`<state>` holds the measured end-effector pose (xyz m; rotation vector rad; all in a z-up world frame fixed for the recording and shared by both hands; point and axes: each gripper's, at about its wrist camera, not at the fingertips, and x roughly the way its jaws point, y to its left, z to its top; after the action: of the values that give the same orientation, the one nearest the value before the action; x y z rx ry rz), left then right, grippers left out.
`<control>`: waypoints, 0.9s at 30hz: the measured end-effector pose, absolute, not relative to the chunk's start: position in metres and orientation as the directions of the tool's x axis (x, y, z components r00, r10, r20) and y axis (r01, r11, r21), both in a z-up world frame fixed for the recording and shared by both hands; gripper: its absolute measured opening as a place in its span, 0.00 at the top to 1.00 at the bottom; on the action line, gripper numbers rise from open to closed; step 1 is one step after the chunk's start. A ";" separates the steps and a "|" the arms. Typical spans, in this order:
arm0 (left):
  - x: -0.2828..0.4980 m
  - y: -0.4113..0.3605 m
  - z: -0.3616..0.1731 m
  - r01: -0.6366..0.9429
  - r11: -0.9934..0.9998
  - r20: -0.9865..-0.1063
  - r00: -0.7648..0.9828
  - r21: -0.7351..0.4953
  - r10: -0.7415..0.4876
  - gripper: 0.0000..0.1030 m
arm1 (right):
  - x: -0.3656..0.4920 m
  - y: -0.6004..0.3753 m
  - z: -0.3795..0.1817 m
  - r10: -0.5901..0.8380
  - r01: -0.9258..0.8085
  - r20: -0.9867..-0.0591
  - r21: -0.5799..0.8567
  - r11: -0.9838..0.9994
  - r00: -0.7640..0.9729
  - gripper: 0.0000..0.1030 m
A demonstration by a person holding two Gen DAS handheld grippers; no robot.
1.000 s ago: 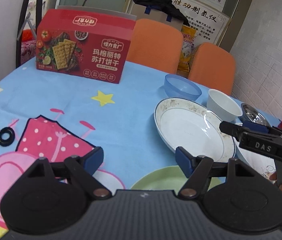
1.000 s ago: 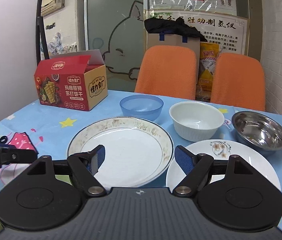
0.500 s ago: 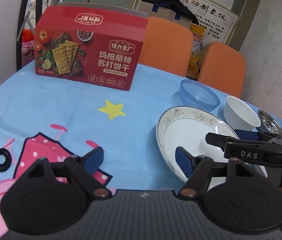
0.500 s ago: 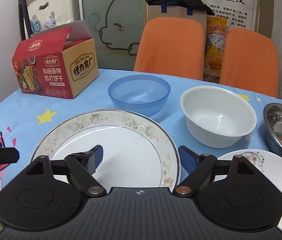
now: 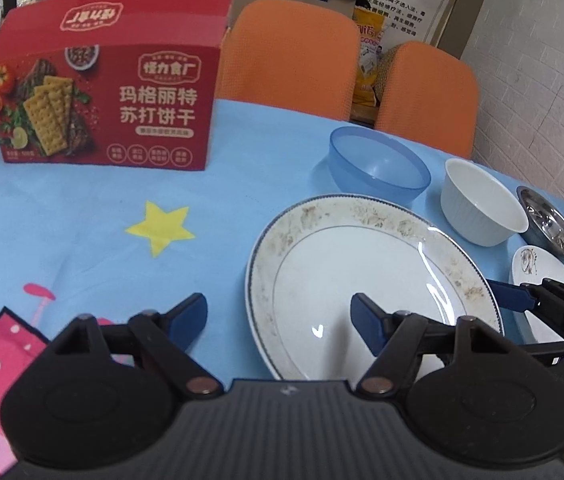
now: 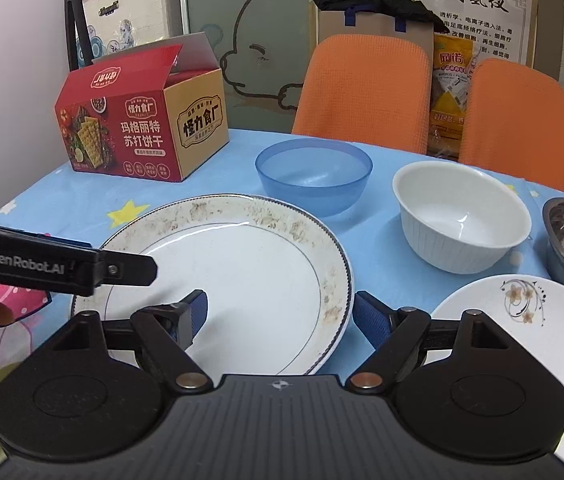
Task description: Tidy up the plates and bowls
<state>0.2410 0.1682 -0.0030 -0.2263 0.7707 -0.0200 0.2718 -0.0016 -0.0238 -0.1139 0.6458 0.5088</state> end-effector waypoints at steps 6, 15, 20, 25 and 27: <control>0.248 0.162 -0.007 -0.065 0.985 -0.691 0.720 -0.159 -0.064 0.31 | 0.274 0.003 -0.033 0.430 -0.502 -0.605 0.059 0.863 0.670 0.00; 0.249 0.158 -0.010 -0.054 0.992 -0.691 0.722 -0.114 -0.040 0.30 | 0.273 0.010 -0.039 0.442 -0.537 -0.607 0.030 0.843 0.661 0.00; 0.249 0.158 -0.010 -0.055 0.992 -0.690 0.723 -0.112 -0.038 0.30 | 0.272 0.011 -0.039 0.437 -0.535 -0.611 0.027 0.845 0.660 0.00; 0.248 0.155 -0.010 -0.044 0.993 -0.682 0.730 -0.112 -0.044 0.34 | 0.271 0.014 -0.039 0.445 -0.542 -0.617 0.035 0.840 0.649 0.00; 0.245 0.152 -0.010 -0.035 0.991 -0.669 0.740 -0.131 -0.063 0.50 | 0.270 0.013 -0.039 0.450 -0.544 -0.612 0.038 0.838 0.650 0.00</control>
<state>0.2451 0.1519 -0.0100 -0.1386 0.7376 -0.0152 0.2705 0.0129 -0.0392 -0.1547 0.6519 0.5672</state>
